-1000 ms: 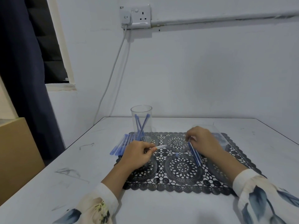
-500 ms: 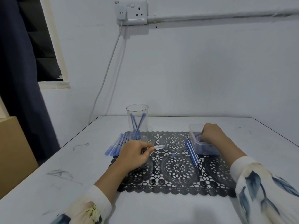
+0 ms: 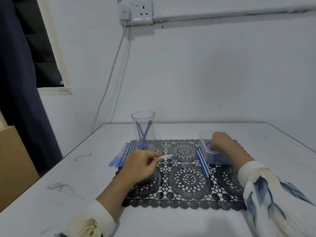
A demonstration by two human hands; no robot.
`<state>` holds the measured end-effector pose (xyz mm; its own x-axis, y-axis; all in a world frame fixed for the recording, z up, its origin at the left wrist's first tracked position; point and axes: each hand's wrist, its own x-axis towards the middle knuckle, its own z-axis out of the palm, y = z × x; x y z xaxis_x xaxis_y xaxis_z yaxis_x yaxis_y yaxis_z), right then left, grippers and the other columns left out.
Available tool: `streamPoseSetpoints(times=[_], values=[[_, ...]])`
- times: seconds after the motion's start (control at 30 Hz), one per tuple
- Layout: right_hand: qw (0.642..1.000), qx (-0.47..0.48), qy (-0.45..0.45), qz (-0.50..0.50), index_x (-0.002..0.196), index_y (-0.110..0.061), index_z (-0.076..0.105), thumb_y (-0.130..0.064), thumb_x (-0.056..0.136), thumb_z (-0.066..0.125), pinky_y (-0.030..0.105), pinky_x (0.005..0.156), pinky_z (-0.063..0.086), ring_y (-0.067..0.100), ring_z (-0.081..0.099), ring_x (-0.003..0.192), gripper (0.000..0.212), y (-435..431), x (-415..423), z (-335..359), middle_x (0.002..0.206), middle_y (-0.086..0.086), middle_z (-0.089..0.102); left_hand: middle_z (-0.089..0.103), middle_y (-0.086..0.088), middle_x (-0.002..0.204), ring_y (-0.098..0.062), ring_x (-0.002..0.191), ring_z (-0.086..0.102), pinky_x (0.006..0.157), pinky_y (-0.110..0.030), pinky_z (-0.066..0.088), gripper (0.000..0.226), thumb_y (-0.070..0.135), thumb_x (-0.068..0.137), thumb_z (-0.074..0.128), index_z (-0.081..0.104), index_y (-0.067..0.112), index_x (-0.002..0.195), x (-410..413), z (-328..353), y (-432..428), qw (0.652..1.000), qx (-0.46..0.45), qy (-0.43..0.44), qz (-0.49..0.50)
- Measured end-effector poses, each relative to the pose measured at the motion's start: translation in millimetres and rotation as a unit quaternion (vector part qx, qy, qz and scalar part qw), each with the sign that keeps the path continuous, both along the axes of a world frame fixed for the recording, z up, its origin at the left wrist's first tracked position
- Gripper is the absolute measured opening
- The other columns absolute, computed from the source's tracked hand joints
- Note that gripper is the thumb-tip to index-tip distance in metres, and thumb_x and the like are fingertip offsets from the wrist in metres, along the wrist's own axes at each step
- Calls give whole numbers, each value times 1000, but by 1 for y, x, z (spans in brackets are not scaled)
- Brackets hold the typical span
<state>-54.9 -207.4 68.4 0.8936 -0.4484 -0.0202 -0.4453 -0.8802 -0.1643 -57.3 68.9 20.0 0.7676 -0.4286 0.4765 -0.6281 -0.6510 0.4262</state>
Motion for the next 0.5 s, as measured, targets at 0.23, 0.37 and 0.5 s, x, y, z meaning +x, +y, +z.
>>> streamPoseSetpoints(times=[0.23, 0.37, 0.5], values=[[1000, 7, 1, -7, 113, -5, 58, -27, 85, 61, 26, 81, 43, 24, 56, 107, 36, -1, 2, -3, 117, 10, 60, 73, 8, 89, -7, 76, 65, 76, -27, 54, 25, 35, 88, 60, 70, 26, 108, 0, 0, -1, 1000, 5, 4, -2], [1000, 6, -2, -10, 113, -4, 57, -28, 85, 60, 26, 82, 44, 24, 57, 107, 37, 0, 2, -3, 117, 11, 60, 73, 8, 90, -7, 76, 65, 75, -25, 53, 25, 34, 88, 60, 70, 25, 109, 0, 1, 0, 1000, 3, 6, 1], [1000, -19, -14, -3, 103, -4, 58, -26, 84, 61, 27, 76, 45, 24, 59, 97, 30, 3, 1, -2, 108, 11, 62, 73, 8, 91, -5, 76, 64, 75, -24, 53, 25, 35, 88, 59, 70, 25, 109, -1, 1, 1, 1000, 4, 8, 2]])
